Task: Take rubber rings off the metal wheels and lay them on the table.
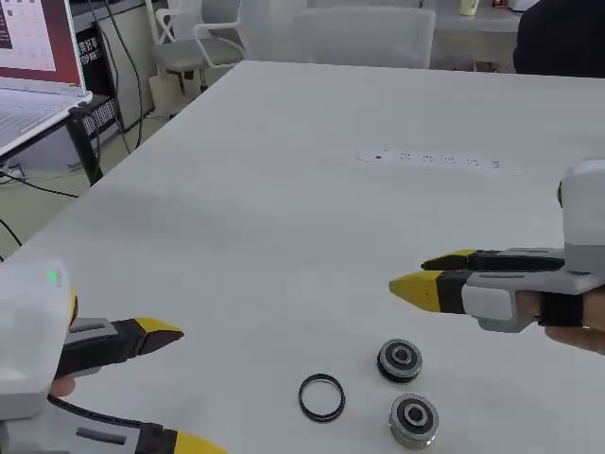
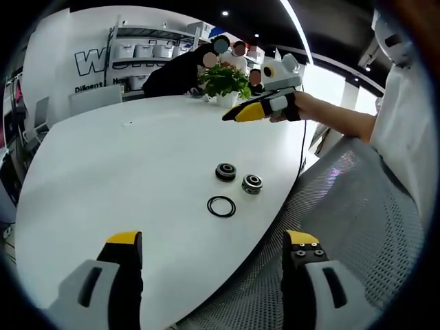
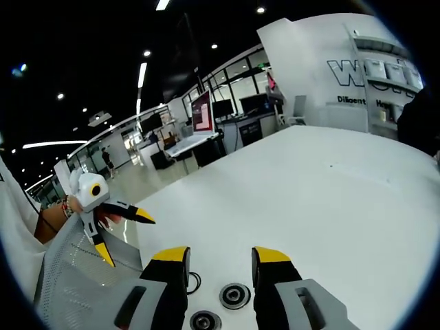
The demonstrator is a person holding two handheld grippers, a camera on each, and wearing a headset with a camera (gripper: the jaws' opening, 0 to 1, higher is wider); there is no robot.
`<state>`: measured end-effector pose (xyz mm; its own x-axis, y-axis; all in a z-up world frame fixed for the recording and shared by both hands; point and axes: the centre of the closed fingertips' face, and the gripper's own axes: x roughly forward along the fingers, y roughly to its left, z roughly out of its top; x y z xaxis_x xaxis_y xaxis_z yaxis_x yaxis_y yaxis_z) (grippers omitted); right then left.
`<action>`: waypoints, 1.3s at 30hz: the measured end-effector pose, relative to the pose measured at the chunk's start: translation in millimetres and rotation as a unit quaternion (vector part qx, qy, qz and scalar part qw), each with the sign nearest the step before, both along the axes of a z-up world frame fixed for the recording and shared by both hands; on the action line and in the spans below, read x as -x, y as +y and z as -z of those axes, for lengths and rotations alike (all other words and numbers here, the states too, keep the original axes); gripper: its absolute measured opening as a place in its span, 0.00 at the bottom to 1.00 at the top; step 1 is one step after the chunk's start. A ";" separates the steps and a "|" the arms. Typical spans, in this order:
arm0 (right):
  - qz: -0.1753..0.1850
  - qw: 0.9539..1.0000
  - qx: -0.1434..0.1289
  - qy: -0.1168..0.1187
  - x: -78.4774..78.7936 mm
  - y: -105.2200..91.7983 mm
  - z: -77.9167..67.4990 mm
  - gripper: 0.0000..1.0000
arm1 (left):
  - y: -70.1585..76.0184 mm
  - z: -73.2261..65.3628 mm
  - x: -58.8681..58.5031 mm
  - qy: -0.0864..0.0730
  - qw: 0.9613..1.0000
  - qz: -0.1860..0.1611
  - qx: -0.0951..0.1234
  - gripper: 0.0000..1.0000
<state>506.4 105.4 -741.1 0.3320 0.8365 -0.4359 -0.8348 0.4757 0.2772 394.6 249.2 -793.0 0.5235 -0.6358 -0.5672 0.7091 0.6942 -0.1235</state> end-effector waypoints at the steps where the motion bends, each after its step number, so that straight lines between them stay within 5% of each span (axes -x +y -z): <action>1: 0.006 1.000 -0.001 -0.001 -2.2 -3.3 -0.5 0.34 | 0.0 0.3 0.2 0.000 1.000 0.001 -0.001 0.81; 14: 0.052 0.999 -0.012 -0.001 -16.6 -31.4 -5.7 0.34 | -0.1 0.9 1.1 0.000 1.000 0.008 -0.011 0.82; 23: 0.064 0.998 0.001 0.008 -15.8 -46.9 2.2 0.35 | -3.2 -7.7 -1.7 -0.027 0.998 0.038 -0.037 0.82; 30: 0.058 0.998 0.019 0.016 -8.2 -53.6 12.5 0.35 | -15.7 -38.6 -20.6 -0.063 0.997 0.049 -0.017 0.82; 39: 0.058 0.998 0.029 0.026 -2.4 -60.9 25.0 0.35 | -38.5 -73.1 -44.1 -0.108 0.990 0.094 -0.017 0.82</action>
